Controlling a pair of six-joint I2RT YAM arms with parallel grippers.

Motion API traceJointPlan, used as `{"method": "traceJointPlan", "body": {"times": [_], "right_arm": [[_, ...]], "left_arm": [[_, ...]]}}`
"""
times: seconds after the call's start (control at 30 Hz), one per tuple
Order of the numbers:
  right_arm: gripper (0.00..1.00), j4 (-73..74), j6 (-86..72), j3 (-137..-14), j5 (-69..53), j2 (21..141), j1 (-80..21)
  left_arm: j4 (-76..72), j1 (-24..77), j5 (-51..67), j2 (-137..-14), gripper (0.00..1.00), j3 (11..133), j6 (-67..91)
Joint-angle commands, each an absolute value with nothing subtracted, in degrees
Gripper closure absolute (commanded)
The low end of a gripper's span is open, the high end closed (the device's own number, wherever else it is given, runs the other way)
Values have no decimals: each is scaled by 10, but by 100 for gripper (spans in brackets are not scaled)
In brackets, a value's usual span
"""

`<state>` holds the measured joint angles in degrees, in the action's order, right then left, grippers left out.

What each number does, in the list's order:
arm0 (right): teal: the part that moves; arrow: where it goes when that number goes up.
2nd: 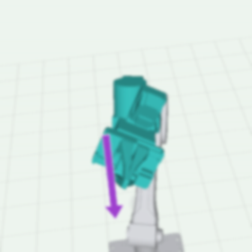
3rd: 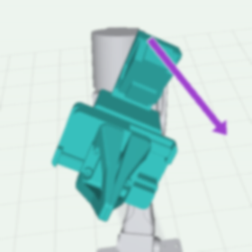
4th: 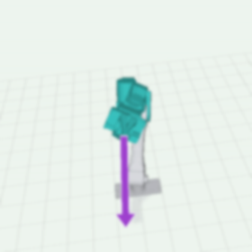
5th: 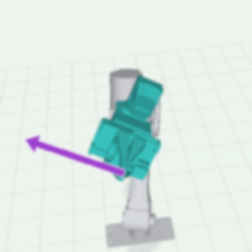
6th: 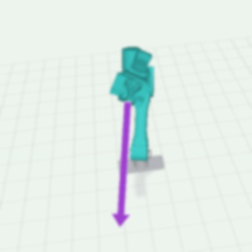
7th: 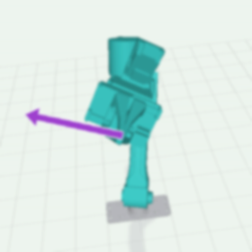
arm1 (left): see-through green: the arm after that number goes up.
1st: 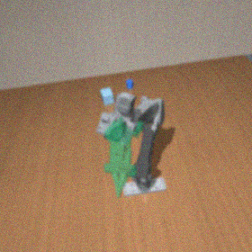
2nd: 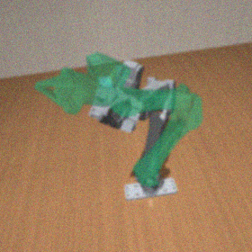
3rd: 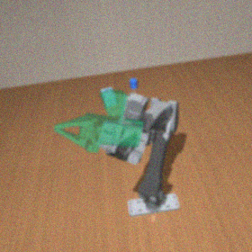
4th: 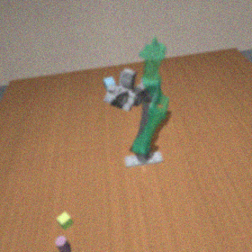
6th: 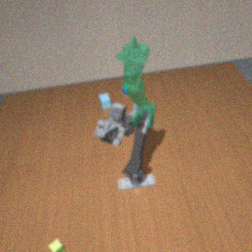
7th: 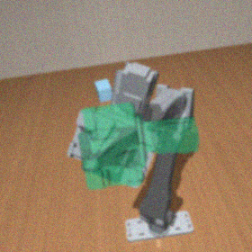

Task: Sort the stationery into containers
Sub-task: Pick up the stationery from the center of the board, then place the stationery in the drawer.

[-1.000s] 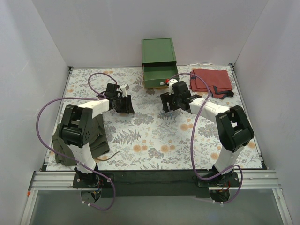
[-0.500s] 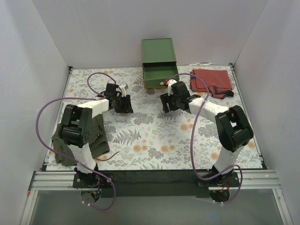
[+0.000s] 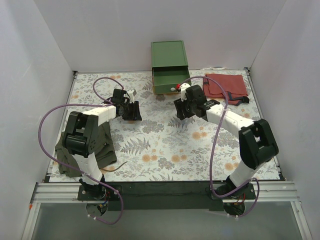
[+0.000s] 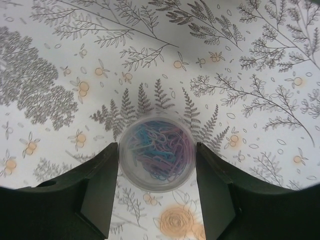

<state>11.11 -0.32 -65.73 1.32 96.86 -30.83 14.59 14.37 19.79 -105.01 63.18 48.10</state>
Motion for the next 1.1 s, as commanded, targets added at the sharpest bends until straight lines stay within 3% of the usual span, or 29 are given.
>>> {"method": "traceJointPlan", "body": {"times": [0.0,0.13,0.3,0.7,1.07], "right_arm": [[71,184,50,-700,-25,885,-310],[71,260,108,-774,-128,837,-310],[67,295,176,-874,-166,826,-310],[61,316,199,-1157,-110,1028,-301],[55,344,193,-1252,-91,1116,-272]], "left_arm": [[141,140,192,-1020,59,646,474],[141,128,208,-1031,59,663,480],[140,105,220,-1042,59,689,485],[143,96,217,-1044,59,696,492],[142,95,216,-1037,59,680,495]]}}
